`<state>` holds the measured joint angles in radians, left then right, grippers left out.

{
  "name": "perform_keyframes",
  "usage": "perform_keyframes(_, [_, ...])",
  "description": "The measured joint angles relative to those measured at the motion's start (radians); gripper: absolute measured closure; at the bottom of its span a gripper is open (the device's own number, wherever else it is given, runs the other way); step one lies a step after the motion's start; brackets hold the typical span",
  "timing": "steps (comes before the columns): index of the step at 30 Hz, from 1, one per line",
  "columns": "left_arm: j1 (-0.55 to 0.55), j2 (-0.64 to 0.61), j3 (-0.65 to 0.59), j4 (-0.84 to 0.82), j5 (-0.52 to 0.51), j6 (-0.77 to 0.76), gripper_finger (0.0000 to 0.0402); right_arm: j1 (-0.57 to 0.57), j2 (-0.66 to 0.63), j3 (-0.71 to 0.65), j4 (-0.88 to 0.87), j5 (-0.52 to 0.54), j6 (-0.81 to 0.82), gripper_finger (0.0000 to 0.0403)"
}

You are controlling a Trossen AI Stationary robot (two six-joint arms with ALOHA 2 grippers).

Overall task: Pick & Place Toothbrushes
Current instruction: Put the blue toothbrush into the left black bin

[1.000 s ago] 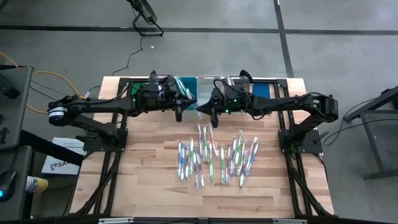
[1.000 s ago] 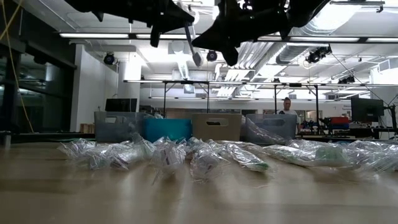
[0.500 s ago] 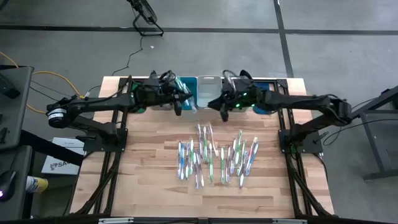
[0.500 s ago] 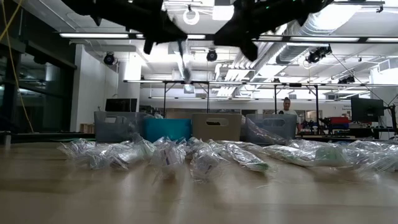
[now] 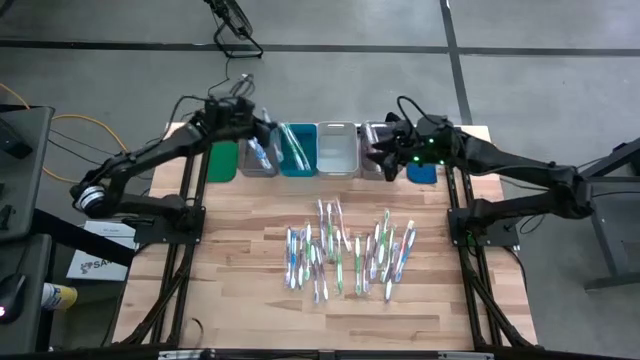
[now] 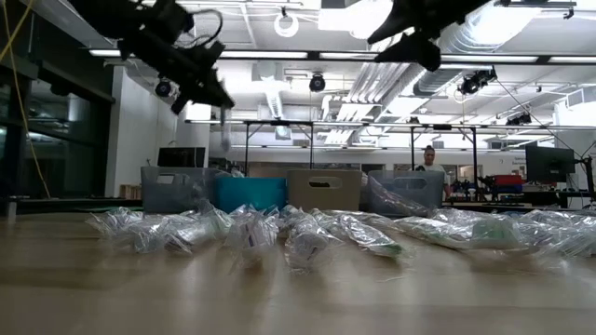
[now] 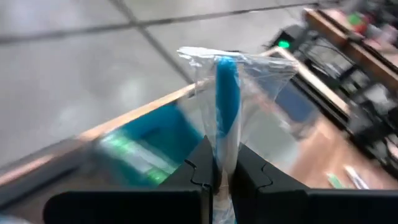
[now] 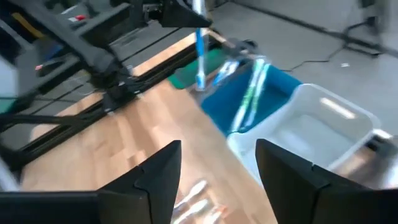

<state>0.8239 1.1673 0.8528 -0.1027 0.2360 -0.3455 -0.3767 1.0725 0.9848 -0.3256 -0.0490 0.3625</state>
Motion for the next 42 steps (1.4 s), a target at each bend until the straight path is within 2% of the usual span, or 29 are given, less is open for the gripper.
perform_keyframes(5, [0.131, 0.003, 0.0, -0.092, 0.052, -0.026, 0.0384, 0.002, -0.011, 0.0, -0.031, 0.051, 0.016, 0.0207])
perform_keyframes(8, [0.171, 0.012, 0.0, -0.145, 0.071, -0.027, 0.0384, 0.001, -0.011, 0.0, -0.034, 0.07, 0.015, 0.0208])
perform_keyframes(15, [0.194, 0.089, 0.0, -0.147, 0.07, -0.053, 0.0384, 0.001, -0.011, 0.0, -0.041, 0.176, 0.061, 0.0209])
perform_keyframes(21, [0.192, 0.15, 0.0, -0.162, 0.067, -0.1, 0.0377, 0.001, -0.011, 0.0, -0.055, 0.19, 0.064, 0.0209])
perform_keyframes(23, [0.193, 0.159, 0.0, -0.162, 0.052, -0.109, 0.0354, 0.001, -0.011, 0.0, -0.069, 0.189, 0.083, 0.0209])
perform_keyframes(28, [0.193, 0.161, 0.0, -0.162, 0.038, -0.108, 0.0263, 0.001, -0.011, 0.0, -0.101, 0.19, 0.111, 0.0209])
perform_keyframes(34, [0.193, 0.161, 0.0, -0.162, 0.038, -0.105, 0.0176, 0.001, -0.01, 0.0, -0.145, 0.234, 0.13, 0.0209])
perform_keyframes(37, [0.193, 0.161, 0.0, -0.162, 0.038, -0.105, 0.0153, 0.001, -0.01, 0.0, -0.145, 0.234, 0.133, 0.0209])
perform_keyframes(42, [0.193, 0.161, 0.0, -0.164, 0.019, -0.093, 0.0145, 0.001, -0.01, 0.0, -0.145, 0.233, 0.132, 0.0209])
